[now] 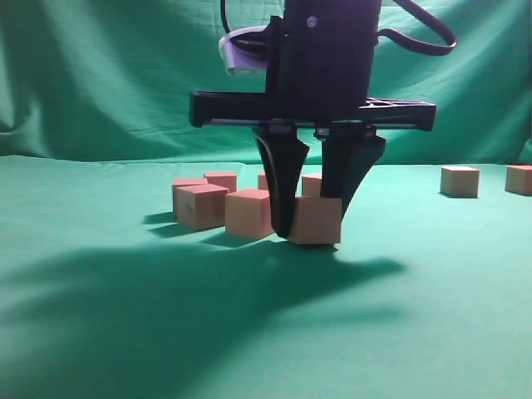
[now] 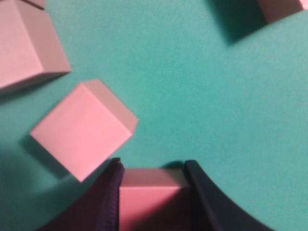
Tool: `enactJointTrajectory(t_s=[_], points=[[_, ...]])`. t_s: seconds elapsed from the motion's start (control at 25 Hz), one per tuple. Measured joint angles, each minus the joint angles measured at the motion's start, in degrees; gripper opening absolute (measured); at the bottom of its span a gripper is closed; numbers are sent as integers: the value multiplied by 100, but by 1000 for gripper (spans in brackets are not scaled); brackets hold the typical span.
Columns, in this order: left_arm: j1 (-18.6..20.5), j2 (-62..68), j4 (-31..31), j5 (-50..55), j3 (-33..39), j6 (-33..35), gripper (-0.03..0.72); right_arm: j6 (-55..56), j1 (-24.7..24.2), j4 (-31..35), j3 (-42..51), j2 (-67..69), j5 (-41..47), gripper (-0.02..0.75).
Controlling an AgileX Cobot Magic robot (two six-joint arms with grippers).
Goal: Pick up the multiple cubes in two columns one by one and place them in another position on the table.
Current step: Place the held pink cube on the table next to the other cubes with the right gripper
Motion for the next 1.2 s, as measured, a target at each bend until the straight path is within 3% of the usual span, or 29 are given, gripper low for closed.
enactJointTrajectory(t_s=[0.2, 0.52, 0.68, 0.76, 0.96, 1.2], points=[[0, 0, 0, 0, 0, 0, 0, 0, 0, 0, 0, 12, 10, 262], [0, 0, 0, 0, 0, 0, 0, -2, 0, 0, 0, 63, 159, 562], [0, 0, 0, 0, 0, 0, 0, -59, 0, 0, -257, 19, 573, 555], [0, 0, 0, 0, 0, 0, 0, -166, 0, 0, -537, 19, 971, 596], [0, 0, 0, 0, 0, 0, 0, -580, 0, 57, -1464, 19, 2244, 576], [0, 0, 0, 0, 0, 0, 0, -1353, 0, 190, -2151, -356, 2430, 576]])
